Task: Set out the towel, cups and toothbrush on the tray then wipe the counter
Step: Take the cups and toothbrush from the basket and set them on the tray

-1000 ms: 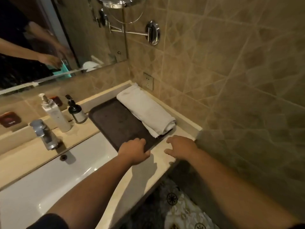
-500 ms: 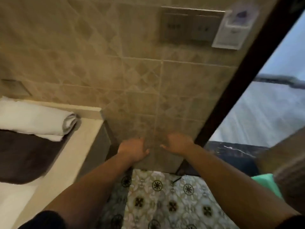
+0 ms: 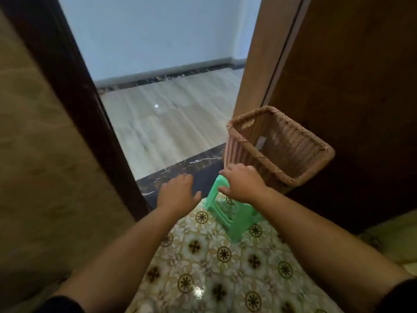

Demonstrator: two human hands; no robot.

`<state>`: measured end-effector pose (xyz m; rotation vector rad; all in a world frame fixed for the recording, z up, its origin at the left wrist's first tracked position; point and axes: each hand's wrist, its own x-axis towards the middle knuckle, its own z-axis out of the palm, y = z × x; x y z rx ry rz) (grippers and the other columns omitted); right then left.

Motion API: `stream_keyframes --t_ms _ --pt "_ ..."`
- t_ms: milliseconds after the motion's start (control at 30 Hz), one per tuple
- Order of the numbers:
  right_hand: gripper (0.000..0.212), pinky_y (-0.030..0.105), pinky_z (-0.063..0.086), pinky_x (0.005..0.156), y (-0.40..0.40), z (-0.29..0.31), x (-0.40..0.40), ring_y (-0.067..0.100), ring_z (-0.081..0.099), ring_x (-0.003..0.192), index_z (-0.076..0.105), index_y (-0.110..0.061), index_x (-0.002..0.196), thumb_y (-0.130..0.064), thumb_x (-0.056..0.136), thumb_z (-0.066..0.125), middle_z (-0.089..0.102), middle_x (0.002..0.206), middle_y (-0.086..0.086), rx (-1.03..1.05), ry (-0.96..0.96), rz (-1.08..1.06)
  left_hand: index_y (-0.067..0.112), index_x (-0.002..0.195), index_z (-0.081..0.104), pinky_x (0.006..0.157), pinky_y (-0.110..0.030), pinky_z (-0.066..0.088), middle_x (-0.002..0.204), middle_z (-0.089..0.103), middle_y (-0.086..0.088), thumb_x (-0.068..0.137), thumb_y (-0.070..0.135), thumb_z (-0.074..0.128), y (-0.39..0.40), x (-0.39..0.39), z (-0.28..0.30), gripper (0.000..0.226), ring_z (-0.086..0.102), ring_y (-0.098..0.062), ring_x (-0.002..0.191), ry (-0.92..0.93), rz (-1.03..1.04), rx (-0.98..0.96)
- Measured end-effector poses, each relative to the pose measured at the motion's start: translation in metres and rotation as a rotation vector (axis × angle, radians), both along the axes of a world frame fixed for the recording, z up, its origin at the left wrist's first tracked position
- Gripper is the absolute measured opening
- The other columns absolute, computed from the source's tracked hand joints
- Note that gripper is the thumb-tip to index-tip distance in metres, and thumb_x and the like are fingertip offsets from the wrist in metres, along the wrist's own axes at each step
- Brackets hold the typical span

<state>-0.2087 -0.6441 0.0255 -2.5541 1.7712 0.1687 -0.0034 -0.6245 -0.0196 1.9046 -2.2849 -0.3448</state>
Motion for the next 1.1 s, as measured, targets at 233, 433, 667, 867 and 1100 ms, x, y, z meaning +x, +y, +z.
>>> stream_keyframes --t_ms 233,433,667,867,1100 --pt "0.053 0.046 0.042 0.091 -0.027 -0.005 -0.136 0.03 0.052 0.115 0.054 -0.022 0.129 -0.057 0.089 0.05 0.056 0.126 0.006 0.03 0.016 -0.185 0.018 0.118 0.054 0.081 -0.045 0.051 0.113 0.063 -0.005 0.092 0.054 0.048 -0.066 -0.14 -0.007 0.044 0.064 -0.03 0.102 0.0 -0.218 0.005" --pt "0.056 0.049 0.042 0.094 -0.095 -0.024 -0.209 0.028 0.05 0.119 0.051 -0.023 0.133 -0.058 0.09 0.048 0.054 0.129 0.005 0.077 0.007 -0.276 0.017 0.112 0.056 0.081 -0.045 0.053 0.109 0.064 -0.007 0.093 0.049 0.048 -0.142 -0.22 -0.024 0.038 0.064 -0.031 0.097 0.076 -0.27 0.001" --pt "0.055 0.05 0.041 0.097 -0.178 -0.046 -0.265 0.027 0.049 0.122 0.047 -0.024 0.136 -0.055 0.091 0.049 0.052 0.134 0.005 0.172 -0.035 -0.311 0.016 0.113 0.056 0.086 -0.046 0.051 0.109 0.06 -0.006 0.096 0.043 0.047 -0.229 -0.279 -0.029 0.033 0.059 -0.029 0.101 0.101 -0.292 0.045" --pt "0.052 0.045 0.043 0.092 -0.234 -0.077 -0.287 0.026 0.051 0.117 0.051 -0.023 0.132 -0.054 0.091 0.052 0.055 0.127 0.004 0.244 -0.058 -0.248 0.018 0.12 0.055 0.089 -0.041 0.05 0.114 0.06 -0.004 0.097 0.045 0.047 -0.266 -0.305 -0.049 0.036 0.058 -0.024 0.103 0.1 -0.219 0.115" --pt "0.046 0.039 0.048 0.088 -0.299 -0.15 -0.317 0.023 0.053 0.114 0.054 -0.026 0.129 -0.05 0.09 0.057 0.057 0.125 0.001 0.359 -0.171 -0.244 0.02 0.119 0.055 0.088 -0.04 0.048 0.117 0.061 -0.004 0.096 0.042 0.05 -0.291 -0.342 -0.09 0.033 0.059 -0.025 0.107 0.097 0.118 0.164"
